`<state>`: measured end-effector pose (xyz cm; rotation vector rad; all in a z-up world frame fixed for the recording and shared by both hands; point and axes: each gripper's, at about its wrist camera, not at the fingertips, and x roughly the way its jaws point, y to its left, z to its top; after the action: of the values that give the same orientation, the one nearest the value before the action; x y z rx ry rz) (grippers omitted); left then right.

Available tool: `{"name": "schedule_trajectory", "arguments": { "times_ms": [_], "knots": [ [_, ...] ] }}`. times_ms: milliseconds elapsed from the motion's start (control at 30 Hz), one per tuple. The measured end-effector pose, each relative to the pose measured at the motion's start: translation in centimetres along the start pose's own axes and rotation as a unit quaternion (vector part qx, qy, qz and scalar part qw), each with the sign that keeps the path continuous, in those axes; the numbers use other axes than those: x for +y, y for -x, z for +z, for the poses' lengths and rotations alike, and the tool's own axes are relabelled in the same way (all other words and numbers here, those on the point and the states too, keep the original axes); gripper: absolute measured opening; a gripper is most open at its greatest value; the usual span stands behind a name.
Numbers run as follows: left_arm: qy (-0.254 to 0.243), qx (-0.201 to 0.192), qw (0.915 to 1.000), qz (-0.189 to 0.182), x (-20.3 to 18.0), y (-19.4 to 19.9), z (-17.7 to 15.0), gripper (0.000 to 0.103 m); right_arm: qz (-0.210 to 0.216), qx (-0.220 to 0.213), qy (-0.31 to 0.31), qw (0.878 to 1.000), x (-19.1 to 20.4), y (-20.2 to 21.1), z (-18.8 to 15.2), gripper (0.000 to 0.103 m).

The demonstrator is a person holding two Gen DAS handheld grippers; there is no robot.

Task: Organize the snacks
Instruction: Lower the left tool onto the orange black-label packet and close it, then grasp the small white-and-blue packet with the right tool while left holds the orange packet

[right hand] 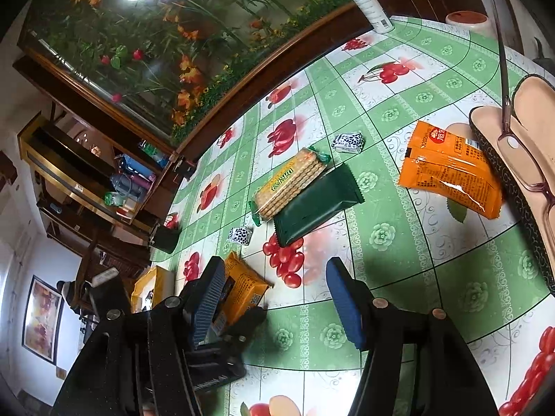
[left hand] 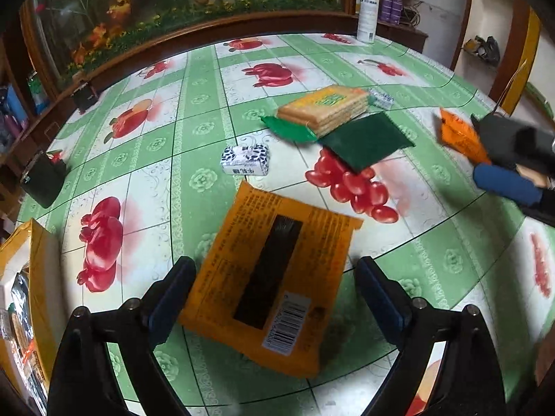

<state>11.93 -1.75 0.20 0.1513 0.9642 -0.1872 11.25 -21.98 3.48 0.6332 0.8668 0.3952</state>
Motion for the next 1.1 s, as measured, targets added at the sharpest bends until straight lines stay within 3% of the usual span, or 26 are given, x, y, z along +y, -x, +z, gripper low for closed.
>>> {"name": "schedule_trajectory", "arguments": {
  "times_ms": [67, 133, 467, 533, 600, 733, 800, 900, 1067, 1100],
  "knots": [
    [0.017, -0.001, 0.9998, -0.006, 0.4, 0.2, -0.1, 0.075, -0.002, 0.000, 0.002, 1.000, 0.0, 0.0, 0.0, 0.065],
    [0.032, -0.001, 0.9995, 0.004, 0.9, 0.6, -0.4, 0.070, -0.003, 0.001, 0.005, 1.000, 0.0, -0.1, 0.0, 0.065],
    [0.135, -0.046, 0.9879, 0.061, 6.1, 4.2, -3.1, 0.070, -0.002, 0.031, 0.071, 0.997, 2.4, -2.3, -0.9, 0.065],
    [0.141, -0.033, 0.9878, 0.058, 6.6, 3.5, -3.0, 0.070, -0.004, 0.048, 0.101, 0.994, 3.9, -3.6, -1.1, 0.053],
    [0.147, -0.025, 0.9875, 0.051, 6.9, 3.0, -2.9, 0.070, -0.015, 0.054, 0.138, 0.989, 5.8, -4.7, -1.1, 0.053],
    [0.154, -0.015, 0.9860, 0.060, 7.3, 2.2, -3.1, 0.070, -0.051, 0.068, 0.237, 0.968, 9.7, -8.3, -0.4, 0.044],
    [0.157, -0.015, 0.9854, 0.064, 7.3, 2.3, -3.3, 0.070, -0.067, 0.089, 0.274, 0.955, 10.5, -10.7, 0.1, 0.035],
    [0.160, -0.013, 0.9851, 0.063, 7.5, 2.2, -3.3, 0.070, -0.073, 0.115, 0.290, 0.947, 10.4, -13.7, 0.6, 0.035],
    [0.159, -0.013, 0.9851, 0.064, 7.5, 2.2, -3.4, 0.070, -0.092, 0.112, 0.304, 0.941, 10.5, -15.7, 0.9, 0.035],
    [0.158, -0.013, 0.9853, 0.065, 7.5, 2.2, -3.4, 0.070, -0.091, 0.112, 0.302, 0.942, 10.4, -15.6, 0.9, 0.027]
  ]
}}
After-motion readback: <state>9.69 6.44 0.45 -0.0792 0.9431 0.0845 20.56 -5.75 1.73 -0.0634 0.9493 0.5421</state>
